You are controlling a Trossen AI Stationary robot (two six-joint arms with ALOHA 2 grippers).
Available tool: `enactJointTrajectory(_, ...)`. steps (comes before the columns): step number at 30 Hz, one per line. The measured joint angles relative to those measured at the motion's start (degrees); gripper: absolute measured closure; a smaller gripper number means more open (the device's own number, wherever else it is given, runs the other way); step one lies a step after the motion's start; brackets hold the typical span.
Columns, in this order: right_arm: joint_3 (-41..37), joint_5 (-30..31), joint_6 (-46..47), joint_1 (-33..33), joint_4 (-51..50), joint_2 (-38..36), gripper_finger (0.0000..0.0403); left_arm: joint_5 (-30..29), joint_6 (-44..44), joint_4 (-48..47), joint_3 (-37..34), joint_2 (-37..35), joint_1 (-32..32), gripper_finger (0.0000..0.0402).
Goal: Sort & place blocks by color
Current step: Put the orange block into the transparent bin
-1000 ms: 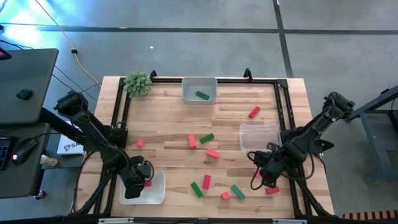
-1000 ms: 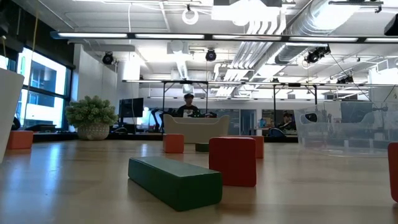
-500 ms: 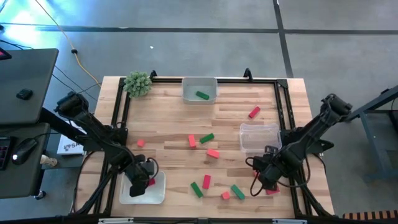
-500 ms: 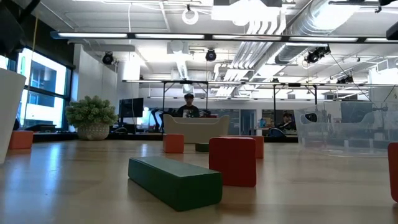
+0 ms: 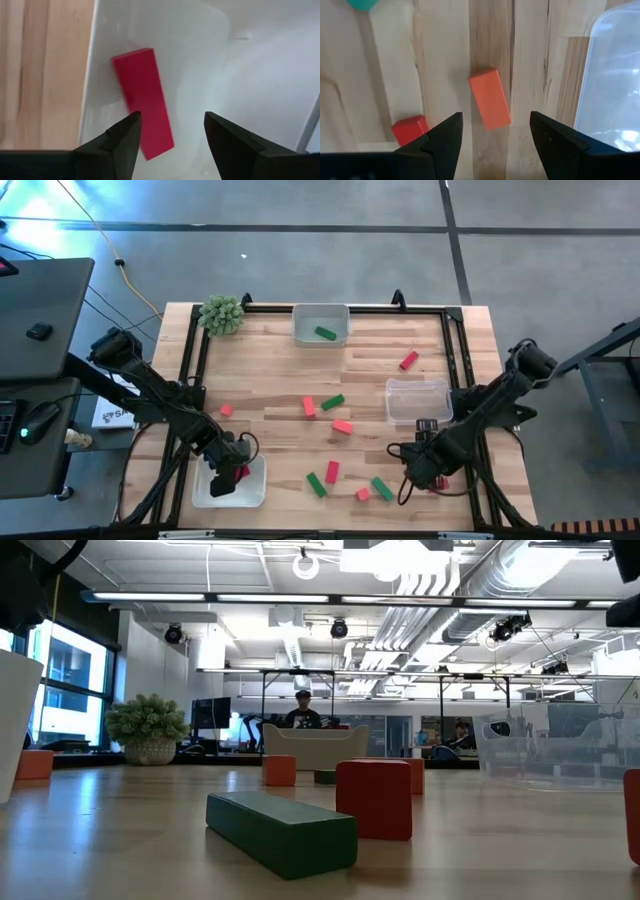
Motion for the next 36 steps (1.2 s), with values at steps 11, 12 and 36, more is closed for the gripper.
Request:
enactJointTrajectory(11, 0.0, -0.34, -3.61, -0.01, 1.69, 5.91, 0.0181, -0.72, 0.47, -0.58, 3.93, -0.01, -0.02, 0.0197)
enactJointTrajectory(12, 0.0, -0.37, -4.36, -0.01, 1.96, 6.29, 0.0181, -1.15, 0.51, -0.66, 4.51, -0.01, -0.02, 0.0197)
enactJointTrajectory(36, -4.67, -1.19, -9.88, -0.05, 5.29, 8.06, 0.0181, -14.66, 8.67, -12.72, 19.67, -0.03, 2.42, 0.0198)
